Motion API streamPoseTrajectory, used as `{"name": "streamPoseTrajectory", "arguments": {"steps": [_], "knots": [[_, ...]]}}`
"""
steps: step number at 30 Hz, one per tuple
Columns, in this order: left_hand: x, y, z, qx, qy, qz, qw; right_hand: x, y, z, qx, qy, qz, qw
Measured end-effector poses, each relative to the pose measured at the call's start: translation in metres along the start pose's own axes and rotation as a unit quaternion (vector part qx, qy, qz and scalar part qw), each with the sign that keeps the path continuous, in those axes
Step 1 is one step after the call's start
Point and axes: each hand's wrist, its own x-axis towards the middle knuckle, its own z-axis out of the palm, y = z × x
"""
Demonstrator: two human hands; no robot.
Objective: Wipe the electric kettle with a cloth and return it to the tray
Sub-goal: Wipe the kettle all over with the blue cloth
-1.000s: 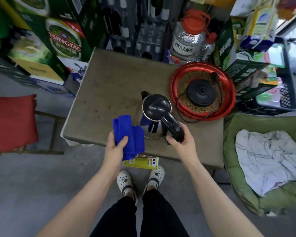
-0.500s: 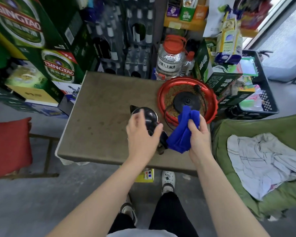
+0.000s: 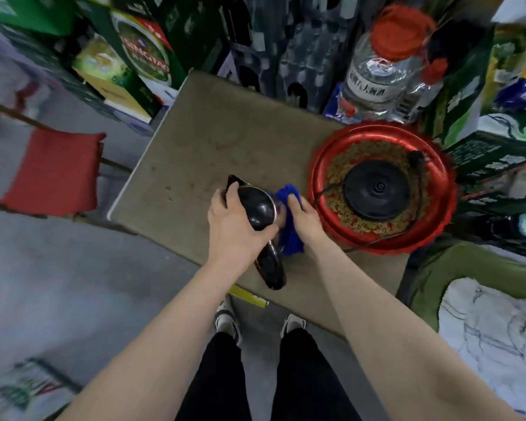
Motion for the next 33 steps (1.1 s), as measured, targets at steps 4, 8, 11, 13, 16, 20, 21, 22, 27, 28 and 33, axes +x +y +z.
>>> {"name": "streamPoseTrajectory", "arguments": {"steps": [4, 8, 11, 13, 16, 20, 21, 22, 27, 28, 33], "knots": [[0.005, -0.005, -0.017, -0.001, -0.044, 0.069, 0.997, -0.024, 0.036, 0.003, 0.085, 0.028, 0.065, 0.994], [0.024, 0.001, -0.037, 0.053, -0.136, 0.147, 0.978, -0.054, 0.015, 0.001, 0.042, 0.058, -0.056, 0.996], [0.039, 0.010, -0.041, 0.122, -0.158, 0.163, 0.966, -0.056, -0.012, 0.004, -0.049, 0.030, -0.220, 0.974], [0.038, 0.014, -0.033, 0.148, -0.147, 0.131, 0.969, -0.040, -0.016, 0.005, -0.094, 0.026, -0.243, 0.965], [0.031, 0.018, -0.020, 0.154, -0.111, 0.076, 0.979, -0.010, -0.009, -0.002, -0.069, 0.047, -0.099, 0.992], [0.034, 0.018, -0.020, 0.157, -0.087, 0.092, 0.979, 0.000, -0.006, -0.015, -0.118, 0.045, -0.010, 0.992], [0.034, 0.017, -0.020, 0.154, -0.086, 0.097, 0.979, -0.007, -0.013, -0.014, -0.126, 0.051, -0.045, 0.990], [0.035, 0.017, -0.021, 0.150, -0.086, 0.100, 0.980, -0.013, -0.020, -0.012, -0.127, 0.054, -0.103, 0.985], [0.037, 0.008, -0.023, 0.132, -0.090, 0.112, 0.981, -0.028, -0.040, 0.005, -0.122, 0.035, -0.259, 0.958], [0.036, 0.006, -0.024, 0.136, -0.093, 0.119, 0.979, -0.021, -0.033, 0.005, -0.100, 0.040, -0.221, 0.969], [0.051, -0.003, -0.043, 0.200, -0.179, 0.215, 0.939, 0.009, -0.007, -0.017, -0.220, 0.019, 0.003, 0.975]]}}
